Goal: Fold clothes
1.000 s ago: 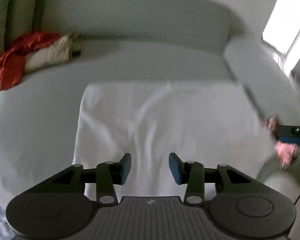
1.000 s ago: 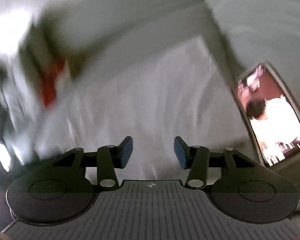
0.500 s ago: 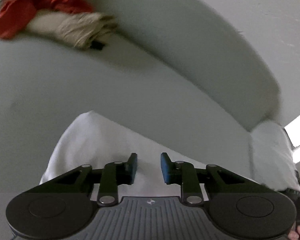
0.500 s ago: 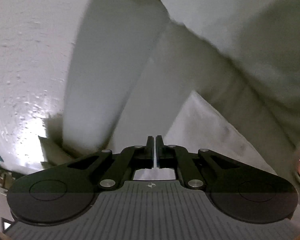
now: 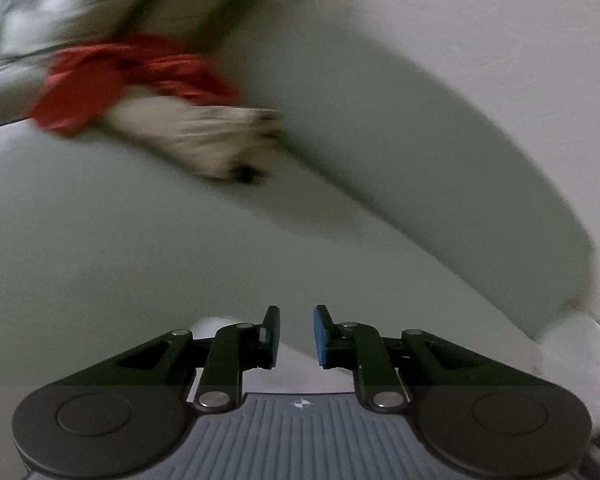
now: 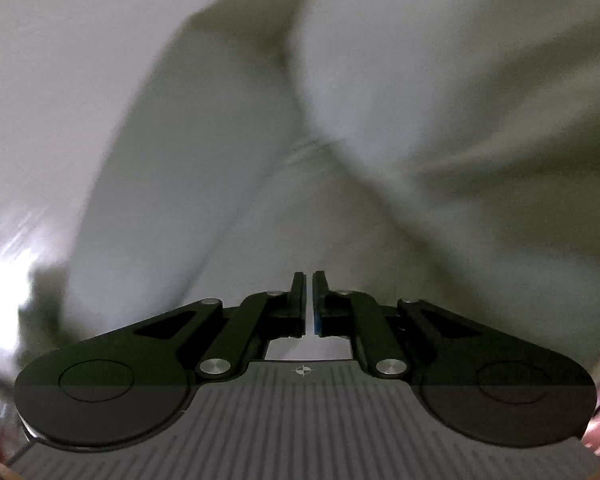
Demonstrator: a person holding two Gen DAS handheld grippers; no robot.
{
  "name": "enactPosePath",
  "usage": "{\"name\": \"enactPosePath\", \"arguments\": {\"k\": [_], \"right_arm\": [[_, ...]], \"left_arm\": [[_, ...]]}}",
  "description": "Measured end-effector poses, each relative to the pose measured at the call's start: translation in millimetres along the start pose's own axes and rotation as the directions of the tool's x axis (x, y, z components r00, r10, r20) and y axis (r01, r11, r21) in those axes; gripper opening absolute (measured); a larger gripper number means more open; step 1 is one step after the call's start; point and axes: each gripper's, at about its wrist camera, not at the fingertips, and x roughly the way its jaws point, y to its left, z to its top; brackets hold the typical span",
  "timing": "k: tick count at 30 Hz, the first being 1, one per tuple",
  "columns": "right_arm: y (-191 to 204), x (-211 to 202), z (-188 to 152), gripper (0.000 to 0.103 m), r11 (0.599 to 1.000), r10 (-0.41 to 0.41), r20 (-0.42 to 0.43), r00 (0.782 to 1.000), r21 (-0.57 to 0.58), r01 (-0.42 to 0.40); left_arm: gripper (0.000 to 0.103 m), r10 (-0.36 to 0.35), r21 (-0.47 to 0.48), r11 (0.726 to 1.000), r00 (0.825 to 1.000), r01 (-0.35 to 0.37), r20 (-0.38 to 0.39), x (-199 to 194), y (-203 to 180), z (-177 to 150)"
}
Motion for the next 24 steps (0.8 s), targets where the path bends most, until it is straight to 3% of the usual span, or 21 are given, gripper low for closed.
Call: {"name": "enactPosePath", "arguments": {"k": [1,2,3,4,5,6,7,8,10,13,15,17,19,24], "right_arm": [[3.8,12.3,-4.1,0.014,1.000,0.001,-0.058,0.998,-0.006,-0.001],[7.6,24.5,-8.2,0.018,1.000,0.001,-0.116,0.993,-0.011,-0.003],[11.4,36.8,-12.3,0.017,1.000,0.001,-0.174,0.985,-0.017,-0.004],[9.6,47.0,-14.4,0.010,1.000,-0.031,-0.206,0.978,-0.003,0.031],[-0.1,49.8,-12.9,0.000,0.995,-0.085,-0.187,0.979,0.040,0.094],[-6.2,41.0,-9.4,0.000,0.989,-0.120,-0.135,0.984,0.074,0.131],[-7.4,25.6,-4.4,0.000,0.980,-0.173,-0.077,0.982,0.089,0.180],[-8.5,10.2,0.6,0.012,0.968,-0.227,-0.019,0.974,0.107,0.227],[-5.0,-23.0,6.5,0.014,0.955,-0.280,0.043,0.959,0.115,0.274],[-2.4,-95.3,6.5,0.014,0.981,-0.143,0.087,0.986,0.147,0.129],[0.7,-147.4,-0.3,0.018,0.991,-0.050,0.108,0.993,0.133,0.035],[8.5,-193.6,-10.2,0.036,0.999,-0.020,0.125,0.992,0.052,0.013],[12.6,-228.2,-16.8,0.040,0.999,-0.021,0.141,0.990,-0.035,0.027],[16.5,-257.1,-45.3,0.040,0.994,-0.048,0.065,0.997,-0.096,0.055]], "left_arm": [[0.033,0.011,0.049,0.999,0.999,-0.010,-0.034,6.6,-7.2,-0.9],[0.033,0.039,0.102,0.994,0.996,-0.031,-0.074,15.4,-13.4,-1.7],[0.031,0.101,0.135,0.987,0.988,-0.085,-0.117,24.1,-10.8,-5.9],[0.018,0.164,0.131,0.981,0.975,-0.146,-0.147,30.7,-3.3,-8.4],[0.009,0.181,0.090,0.982,0.971,-0.169,-0.157,30.2,6.6,-9.3],[0.006,0.171,0.042,0.985,0.973,-0.166,-0.157,23.7,13.3,-8.3],[0.009,0.156,0.026,0.988,0.976,-0.153,-0.155,13.5,15.1,-7.3],[0.010,0.152,0.052,0.988,0.977,-0.145,-0.148,-0.5,13.0,-7.2],[0.021,0.147,0.131,0.983,0.982,-0.132,-0.115,-38.4,2.0,-11.7],[0.033,0.058,0.184,0.982,0.991,-0.035,-0.122,-105.2,-10.3,-20.1],[0.039,-0.007,0.209,0.977,0.991,0.036,-0.136,-147.6,-16.4,-29.3],[0.044,-0.052,0.240,0.966,0.984,0.092,-0.168,-177.4,-24.4,-41.0],[0.049,-0.072,0.252,0.960,0.974,0.126,-0.213,-189.4,-24.6,-54.5],[0.049,0.041,0.282,0.959,0.961,0.039,-0.274,-198.8,-34.4,-103.5]]}}
